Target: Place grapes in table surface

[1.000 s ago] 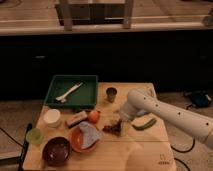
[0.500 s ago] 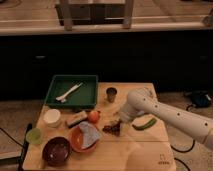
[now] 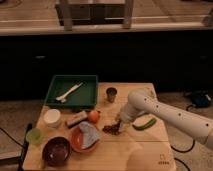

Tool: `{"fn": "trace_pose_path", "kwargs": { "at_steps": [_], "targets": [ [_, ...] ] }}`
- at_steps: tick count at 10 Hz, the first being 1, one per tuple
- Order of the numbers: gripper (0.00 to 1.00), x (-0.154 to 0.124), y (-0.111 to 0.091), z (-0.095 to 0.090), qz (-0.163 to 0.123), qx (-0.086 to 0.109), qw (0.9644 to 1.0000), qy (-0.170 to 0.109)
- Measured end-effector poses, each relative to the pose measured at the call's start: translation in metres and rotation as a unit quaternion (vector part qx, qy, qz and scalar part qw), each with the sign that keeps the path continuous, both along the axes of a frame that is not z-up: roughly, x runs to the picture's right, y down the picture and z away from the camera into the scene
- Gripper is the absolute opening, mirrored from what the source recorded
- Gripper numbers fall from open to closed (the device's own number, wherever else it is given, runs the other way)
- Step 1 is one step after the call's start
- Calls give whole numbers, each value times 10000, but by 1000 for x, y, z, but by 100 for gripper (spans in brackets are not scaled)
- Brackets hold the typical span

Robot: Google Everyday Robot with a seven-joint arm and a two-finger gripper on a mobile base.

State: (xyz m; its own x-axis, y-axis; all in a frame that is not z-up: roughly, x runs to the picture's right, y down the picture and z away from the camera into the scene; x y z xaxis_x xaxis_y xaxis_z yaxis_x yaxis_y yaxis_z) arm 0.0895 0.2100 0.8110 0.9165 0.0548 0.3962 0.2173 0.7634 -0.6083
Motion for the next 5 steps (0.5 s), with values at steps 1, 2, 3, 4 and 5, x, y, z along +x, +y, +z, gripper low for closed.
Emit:
{"fn": "trace_pose_path", "kwargs": {
  "at_steps": [1,2,3,4,5],
  "targets": [
    [39,0,-3,-2,-10,12,10000,-10],
    [31,3,-5,-6,-15,17,10000,-16],
    [23,6,-7,-9,-12,29,10000,-13],
    [16,9,-9,-14,-16,19,10000,-1],
    [6,12,-12,-21,7,6,10000,5]
  ]
}}
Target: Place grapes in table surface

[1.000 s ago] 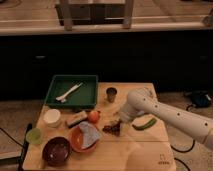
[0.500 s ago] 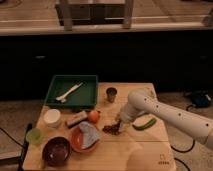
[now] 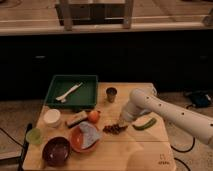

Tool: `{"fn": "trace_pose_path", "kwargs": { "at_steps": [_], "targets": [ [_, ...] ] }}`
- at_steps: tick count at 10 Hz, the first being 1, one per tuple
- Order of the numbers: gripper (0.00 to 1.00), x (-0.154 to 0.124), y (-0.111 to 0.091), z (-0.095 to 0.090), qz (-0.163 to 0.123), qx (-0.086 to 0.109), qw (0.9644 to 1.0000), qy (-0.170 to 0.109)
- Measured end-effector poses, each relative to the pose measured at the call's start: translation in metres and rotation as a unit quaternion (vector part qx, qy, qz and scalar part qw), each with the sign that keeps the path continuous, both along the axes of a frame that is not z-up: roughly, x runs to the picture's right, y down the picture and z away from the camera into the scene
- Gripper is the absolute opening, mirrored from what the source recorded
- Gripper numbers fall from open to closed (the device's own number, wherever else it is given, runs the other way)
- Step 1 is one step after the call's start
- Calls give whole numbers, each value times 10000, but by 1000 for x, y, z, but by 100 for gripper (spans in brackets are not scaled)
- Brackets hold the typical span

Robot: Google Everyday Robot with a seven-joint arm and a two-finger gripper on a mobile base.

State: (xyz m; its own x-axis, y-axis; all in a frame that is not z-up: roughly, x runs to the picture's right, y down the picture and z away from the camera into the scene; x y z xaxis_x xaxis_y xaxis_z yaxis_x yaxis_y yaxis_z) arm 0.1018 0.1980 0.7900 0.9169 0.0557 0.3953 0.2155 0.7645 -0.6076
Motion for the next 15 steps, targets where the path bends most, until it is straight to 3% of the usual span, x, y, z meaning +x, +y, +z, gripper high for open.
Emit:
{"fn": "trace_pose_path", "kwargs": {
  "at_steps": [13,15],
  "targets": [
    [5,23,8,-32,26,-96,9999,-105],
    [17,22,9,-33,6,-115,9998,-140]
  ]
}}
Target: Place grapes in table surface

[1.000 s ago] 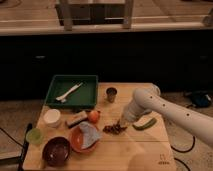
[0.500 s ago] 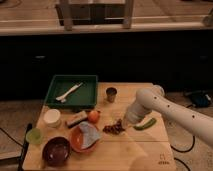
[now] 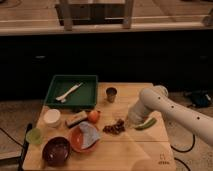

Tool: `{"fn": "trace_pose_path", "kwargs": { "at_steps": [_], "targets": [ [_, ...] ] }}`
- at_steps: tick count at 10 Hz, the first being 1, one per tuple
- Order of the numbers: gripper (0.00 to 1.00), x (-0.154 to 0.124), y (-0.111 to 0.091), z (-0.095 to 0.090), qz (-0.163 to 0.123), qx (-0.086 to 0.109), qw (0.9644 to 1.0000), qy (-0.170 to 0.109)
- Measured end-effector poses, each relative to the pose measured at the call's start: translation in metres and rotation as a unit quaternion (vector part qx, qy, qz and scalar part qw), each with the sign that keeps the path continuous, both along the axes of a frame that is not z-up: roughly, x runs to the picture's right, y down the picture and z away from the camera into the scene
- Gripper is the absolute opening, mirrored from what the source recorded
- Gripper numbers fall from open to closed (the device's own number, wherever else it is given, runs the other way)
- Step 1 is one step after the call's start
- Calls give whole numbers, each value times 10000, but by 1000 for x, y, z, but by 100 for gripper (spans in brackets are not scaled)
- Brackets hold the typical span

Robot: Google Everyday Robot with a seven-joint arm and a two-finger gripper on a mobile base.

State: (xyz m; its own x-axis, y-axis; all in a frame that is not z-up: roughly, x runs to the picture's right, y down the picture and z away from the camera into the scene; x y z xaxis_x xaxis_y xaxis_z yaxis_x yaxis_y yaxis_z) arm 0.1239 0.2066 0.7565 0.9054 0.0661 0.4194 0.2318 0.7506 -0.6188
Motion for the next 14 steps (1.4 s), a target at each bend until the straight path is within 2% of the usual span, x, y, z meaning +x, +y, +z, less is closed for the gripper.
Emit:
{"fn": "trace_pose_path", "kwargs": {
  "at_steps": [2,4,6,8,12,14],
  "targets": [
    [35,-11,-3,10,-45,-8,10000,-83],
    [58,-17,2,17,-79,-50,9998,-161],
    [75,-21,6,22,-124,-58,9997,-194],
    [80,-23,12,30,-223,-114,9995,-198],
    [80,-33,24,50,-484,-357,9977,-312],
    [80,-32,26,56,-506,-425,9973,-333]
  ]
}}
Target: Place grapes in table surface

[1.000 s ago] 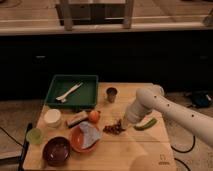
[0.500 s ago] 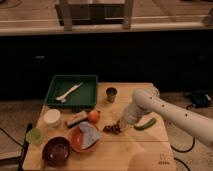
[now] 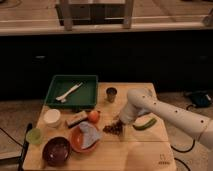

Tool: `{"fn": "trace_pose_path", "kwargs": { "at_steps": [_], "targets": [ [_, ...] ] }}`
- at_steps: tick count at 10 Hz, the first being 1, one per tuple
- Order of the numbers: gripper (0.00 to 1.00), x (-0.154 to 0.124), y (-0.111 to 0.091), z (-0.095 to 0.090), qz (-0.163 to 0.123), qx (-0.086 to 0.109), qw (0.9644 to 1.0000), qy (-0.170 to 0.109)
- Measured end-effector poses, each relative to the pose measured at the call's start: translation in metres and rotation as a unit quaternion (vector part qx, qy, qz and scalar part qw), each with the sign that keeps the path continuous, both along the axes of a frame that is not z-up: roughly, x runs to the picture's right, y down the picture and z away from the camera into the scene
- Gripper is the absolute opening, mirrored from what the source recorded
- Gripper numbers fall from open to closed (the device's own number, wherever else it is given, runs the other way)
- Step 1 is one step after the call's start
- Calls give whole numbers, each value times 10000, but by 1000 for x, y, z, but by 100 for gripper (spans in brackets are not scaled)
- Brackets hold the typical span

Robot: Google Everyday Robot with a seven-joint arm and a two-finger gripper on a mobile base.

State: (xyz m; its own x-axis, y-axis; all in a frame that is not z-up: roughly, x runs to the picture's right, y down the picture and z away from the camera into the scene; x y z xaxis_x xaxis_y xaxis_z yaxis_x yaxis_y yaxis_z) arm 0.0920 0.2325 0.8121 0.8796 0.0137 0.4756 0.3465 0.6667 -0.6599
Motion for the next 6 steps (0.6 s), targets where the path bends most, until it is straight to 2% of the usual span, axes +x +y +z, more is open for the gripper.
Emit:
{"fn": "trace_pose_path", "kwargs": {
  "at_steps": [4,6],
  "targets": [
    [80,7,15,19,61,-248,9997,-6],
    [78,5,19,22,47,-329,9994,-55]
  ]
}}
